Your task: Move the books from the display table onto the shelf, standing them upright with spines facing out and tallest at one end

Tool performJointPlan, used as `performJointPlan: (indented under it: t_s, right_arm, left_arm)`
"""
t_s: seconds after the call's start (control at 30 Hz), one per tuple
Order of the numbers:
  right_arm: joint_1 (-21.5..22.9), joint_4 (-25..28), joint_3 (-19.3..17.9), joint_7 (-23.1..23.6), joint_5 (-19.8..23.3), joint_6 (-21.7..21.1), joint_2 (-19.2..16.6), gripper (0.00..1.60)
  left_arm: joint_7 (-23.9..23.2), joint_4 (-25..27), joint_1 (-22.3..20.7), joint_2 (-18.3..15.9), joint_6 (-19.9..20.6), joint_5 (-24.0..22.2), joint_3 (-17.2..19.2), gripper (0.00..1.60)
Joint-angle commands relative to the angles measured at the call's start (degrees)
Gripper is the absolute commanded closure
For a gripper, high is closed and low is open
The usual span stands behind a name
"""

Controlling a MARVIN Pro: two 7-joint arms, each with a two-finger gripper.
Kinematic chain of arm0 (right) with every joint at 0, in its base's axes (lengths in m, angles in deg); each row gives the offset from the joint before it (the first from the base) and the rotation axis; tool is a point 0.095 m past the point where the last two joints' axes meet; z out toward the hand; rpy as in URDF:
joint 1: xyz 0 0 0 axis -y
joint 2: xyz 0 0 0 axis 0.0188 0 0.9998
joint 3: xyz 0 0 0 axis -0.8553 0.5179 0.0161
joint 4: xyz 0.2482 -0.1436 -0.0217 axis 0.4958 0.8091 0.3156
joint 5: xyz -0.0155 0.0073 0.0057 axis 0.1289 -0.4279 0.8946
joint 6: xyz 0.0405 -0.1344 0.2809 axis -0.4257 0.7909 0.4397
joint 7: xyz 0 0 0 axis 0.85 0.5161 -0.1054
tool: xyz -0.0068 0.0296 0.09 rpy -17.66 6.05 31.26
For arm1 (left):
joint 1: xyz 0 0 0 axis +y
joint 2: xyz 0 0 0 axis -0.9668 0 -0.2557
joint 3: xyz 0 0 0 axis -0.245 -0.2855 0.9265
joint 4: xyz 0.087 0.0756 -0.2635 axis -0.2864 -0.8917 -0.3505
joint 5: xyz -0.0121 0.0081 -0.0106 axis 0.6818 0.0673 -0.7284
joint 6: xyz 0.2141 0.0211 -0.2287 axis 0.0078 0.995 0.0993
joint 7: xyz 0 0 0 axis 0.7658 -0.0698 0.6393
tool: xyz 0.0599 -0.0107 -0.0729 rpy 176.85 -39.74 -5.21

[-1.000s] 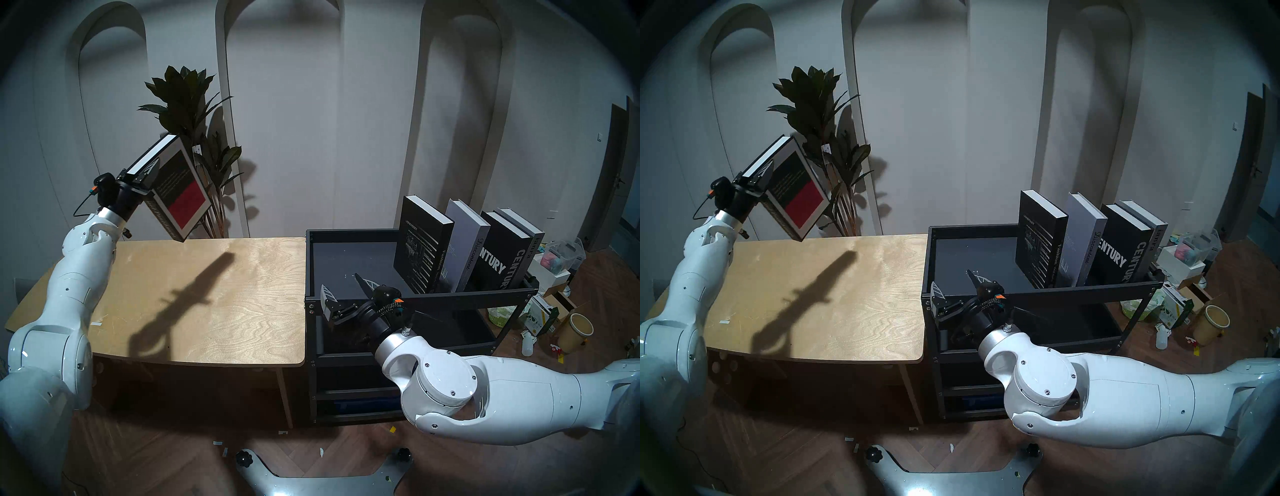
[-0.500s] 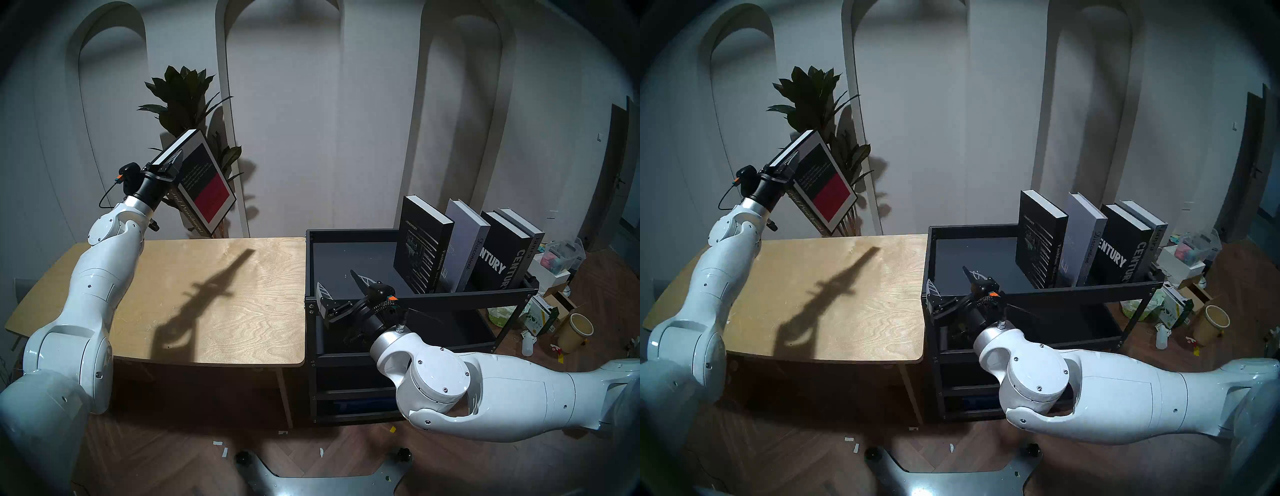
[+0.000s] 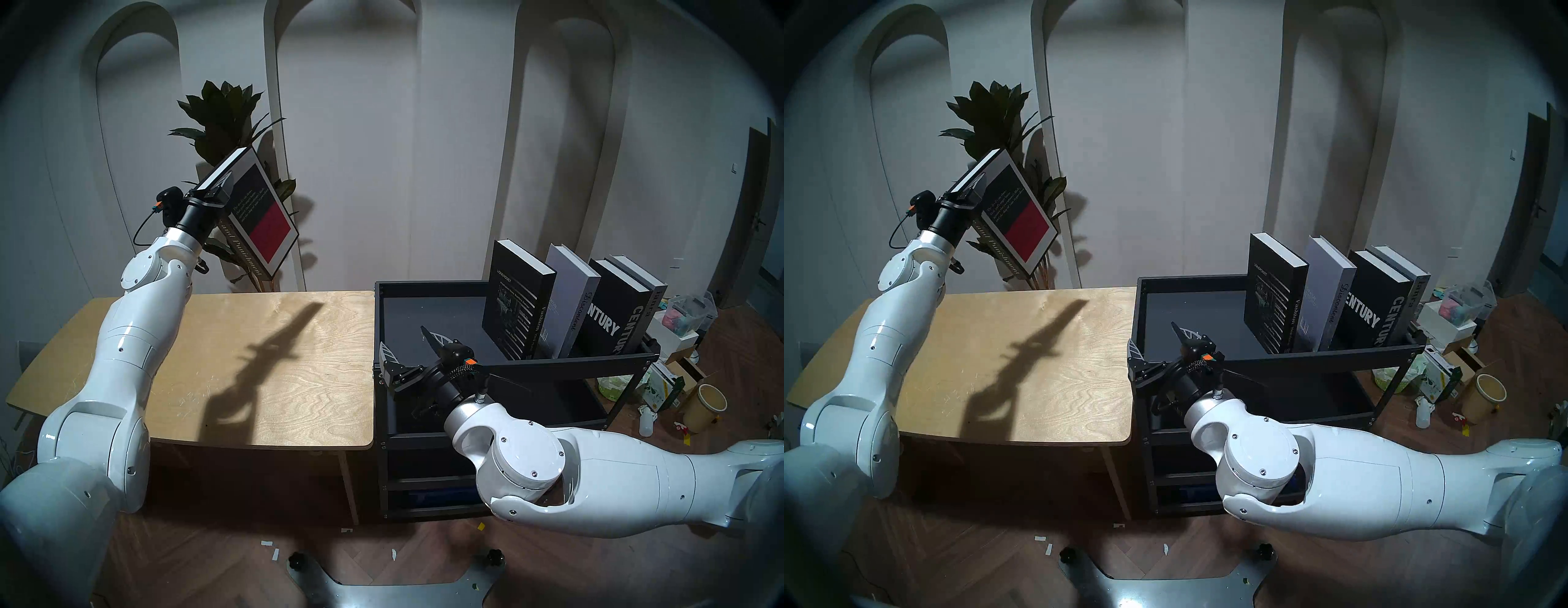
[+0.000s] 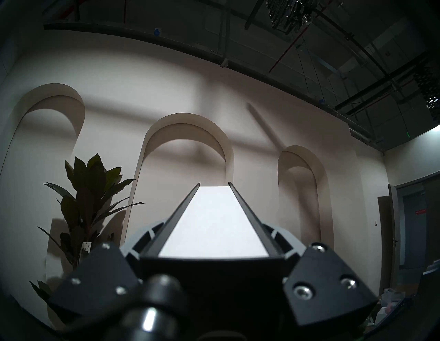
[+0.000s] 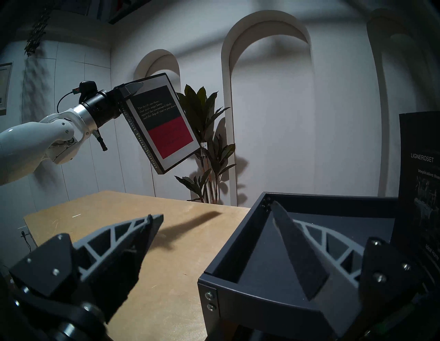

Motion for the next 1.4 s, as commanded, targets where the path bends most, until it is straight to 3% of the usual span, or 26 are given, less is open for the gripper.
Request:
performJointPlan:
  t_s: [0.0, 0.5, 0.83, 1.37]
  right_arm:
    - [2.6, -1.1, -1.2, 0.2, -0.9, -0.4, 4.0, 0.0]
    - [5.5, -7.3, -1.6, 1.0, -2.1, -2.2, 9.0, 0.0]
    - [6.9, -11.5, -1.8, 1.5, -2.9, -3.3, 10.3, 0.0]
    - [8.3, -16.4, -1.6, 2.4, -4.2, -4.6, 11.8, 0.0]
  left_arm:
    - [1.7, 4.2, 0.5, 1.6, 0.4, 0.4, -0.8, 1.6]
    - [7.1, 11.2, 5.5, 0.2, 2.1, 3.6, -1.5, 1.6]
    - [7.0, 18.9, 10.8, 0.8, 1.7, 3.9, -2.0, 1.6]
    - [13.0, 25.8, 20.7, -4.2, 2.0, 7.6, 2.1, 1.6]
